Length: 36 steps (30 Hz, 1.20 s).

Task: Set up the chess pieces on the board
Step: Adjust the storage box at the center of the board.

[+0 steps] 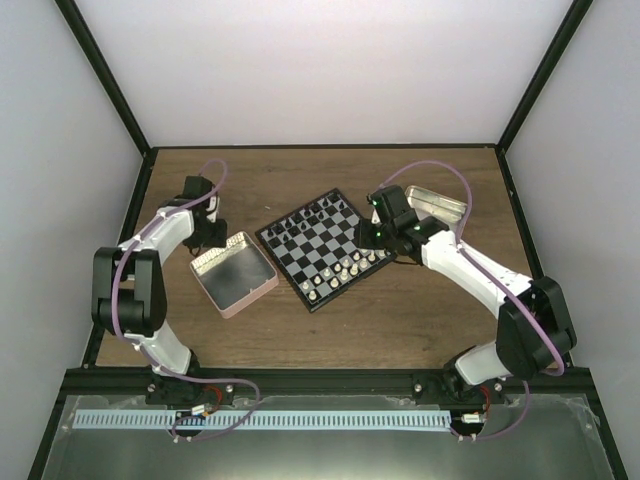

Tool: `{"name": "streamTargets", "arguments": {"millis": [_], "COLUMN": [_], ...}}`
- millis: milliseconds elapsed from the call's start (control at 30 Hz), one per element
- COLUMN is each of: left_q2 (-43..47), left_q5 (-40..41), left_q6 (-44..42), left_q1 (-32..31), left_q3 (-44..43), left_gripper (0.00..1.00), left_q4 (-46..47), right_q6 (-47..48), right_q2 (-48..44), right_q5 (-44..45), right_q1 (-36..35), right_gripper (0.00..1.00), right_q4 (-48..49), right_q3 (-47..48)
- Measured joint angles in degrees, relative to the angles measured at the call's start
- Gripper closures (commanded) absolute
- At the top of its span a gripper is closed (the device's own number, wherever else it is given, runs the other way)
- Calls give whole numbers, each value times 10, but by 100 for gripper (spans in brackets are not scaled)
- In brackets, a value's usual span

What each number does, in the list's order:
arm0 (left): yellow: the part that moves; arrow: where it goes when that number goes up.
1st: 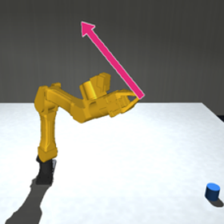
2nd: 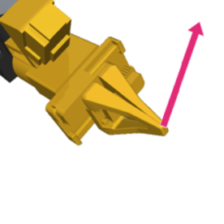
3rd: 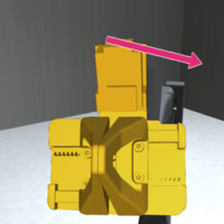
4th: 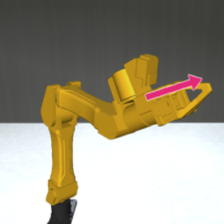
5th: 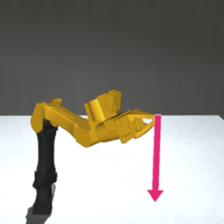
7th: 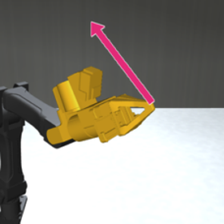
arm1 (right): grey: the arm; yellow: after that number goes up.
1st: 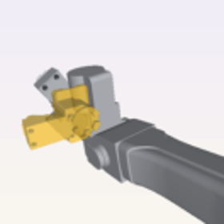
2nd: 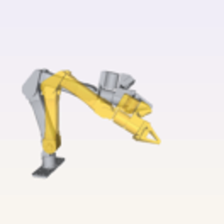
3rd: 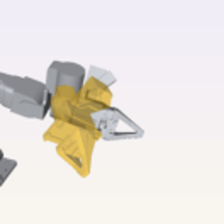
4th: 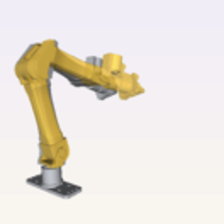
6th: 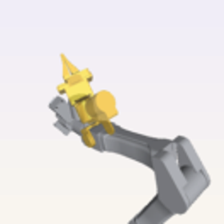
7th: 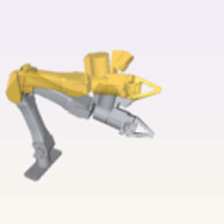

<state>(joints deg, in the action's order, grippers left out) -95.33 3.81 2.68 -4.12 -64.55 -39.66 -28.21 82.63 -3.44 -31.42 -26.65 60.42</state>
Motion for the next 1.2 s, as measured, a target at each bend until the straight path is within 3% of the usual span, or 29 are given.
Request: {"name": "streamTargets", "arguments": {"millis": [167,300,700,1133,1200], "left_q2": [-17,-17,0,50,57], "left_q5": [-35,-42,8,45,37], "left_q6": [1,10,57,131,139], "left_q1": [12,12,18,52,60], "left_q3": [-7,-7,13,59,64], "left_gripper": [59,74,92,96,86], "left_q4": [-4,-5,1,-21,-23], "right_q6": [-4,-8,-9,-9,-9], "right_q2": [-6,-6,-6,-6,-6], "right_q5": [0,0,-4,-8,-8], "right_q1": [-2,-3,-3,-13,-14], "right_gripper": [70,70,70,70,70], "right_q4": [1,1,1,1,1], "right_q3": [-10,-13,-13,-13,-13]}}
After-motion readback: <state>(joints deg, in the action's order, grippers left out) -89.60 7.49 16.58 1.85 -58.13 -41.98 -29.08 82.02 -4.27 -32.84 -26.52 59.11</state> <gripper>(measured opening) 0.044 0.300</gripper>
